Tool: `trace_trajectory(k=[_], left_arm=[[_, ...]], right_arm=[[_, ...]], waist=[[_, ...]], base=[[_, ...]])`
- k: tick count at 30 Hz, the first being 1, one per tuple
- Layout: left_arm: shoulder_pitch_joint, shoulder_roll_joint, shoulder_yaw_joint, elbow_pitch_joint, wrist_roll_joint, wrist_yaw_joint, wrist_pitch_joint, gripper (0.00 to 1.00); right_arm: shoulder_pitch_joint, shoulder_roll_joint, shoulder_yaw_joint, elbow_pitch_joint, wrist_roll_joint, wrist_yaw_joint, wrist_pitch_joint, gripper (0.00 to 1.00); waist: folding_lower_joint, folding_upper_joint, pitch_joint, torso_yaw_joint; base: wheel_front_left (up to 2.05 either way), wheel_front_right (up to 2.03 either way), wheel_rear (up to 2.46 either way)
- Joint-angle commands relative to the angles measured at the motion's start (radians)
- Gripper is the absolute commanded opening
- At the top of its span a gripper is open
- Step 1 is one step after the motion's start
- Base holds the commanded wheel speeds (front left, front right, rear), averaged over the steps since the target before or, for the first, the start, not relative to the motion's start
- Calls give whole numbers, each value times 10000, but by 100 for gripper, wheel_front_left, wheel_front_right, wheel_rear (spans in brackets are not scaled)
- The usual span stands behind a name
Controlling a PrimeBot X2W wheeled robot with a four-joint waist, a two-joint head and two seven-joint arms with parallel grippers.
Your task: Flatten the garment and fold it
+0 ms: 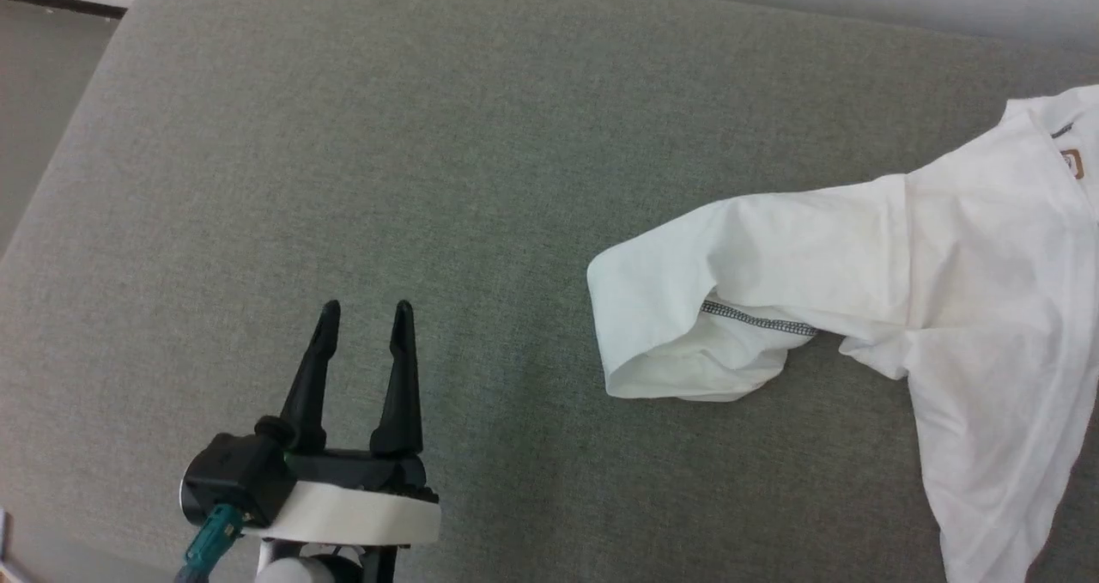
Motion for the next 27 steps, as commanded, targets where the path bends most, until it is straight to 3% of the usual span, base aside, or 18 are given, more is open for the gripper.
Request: trace_trajectory(k=[1, 2, 4, 11, 17, 22, 27], left_arm=[[-156, -18, -21, -31, -88, -51, -49, 100], [-203, -18, -32, -28, -99, -50, -49, 100], [-297, -18, -60, 2, -93, -74, -49, 100], [-534, -18, -103, 104, -95, -40, -49, 100], [-414, -18, -93, 219, -105, -15, -49, 100], [-210, -18, -87, 256, -103, 14, -49, 100], [-52, -18, -70, 185, -116, 32, -49, 100]], right_arm=[[26, 133, -33, 67, -54, -9, -75, 36], [62, 229, -72, 150, -109, -9, -138, 44], [110, 375, -111, 305, -231, -9, -225, 100], [-142, 624, 250, 505, -193, -9, -660, 100], [-228, 1216, 1079, 266, 1045, -9, -712, 100], [296, 1766, 1760, 57, 2227, -9, 102, 100], [1001, 1887, 2142, 33, 2564, -9, 1326, 100]], waist=[[-1, 0, 305, 84], [-1, 0, 367, 83], [-1, 0, 488, 63], [-1, 0, 472, -86], [-1, 0, -48, -214], [-1, 0, -477, -197], [-1, 0, -524, -43]], base=[[0, 0, 0], [0, 0, 0], [0, 0, 0], [0, 0, 0], [0, 0, 0], [0, 0, 0], [0, 0, 0]])
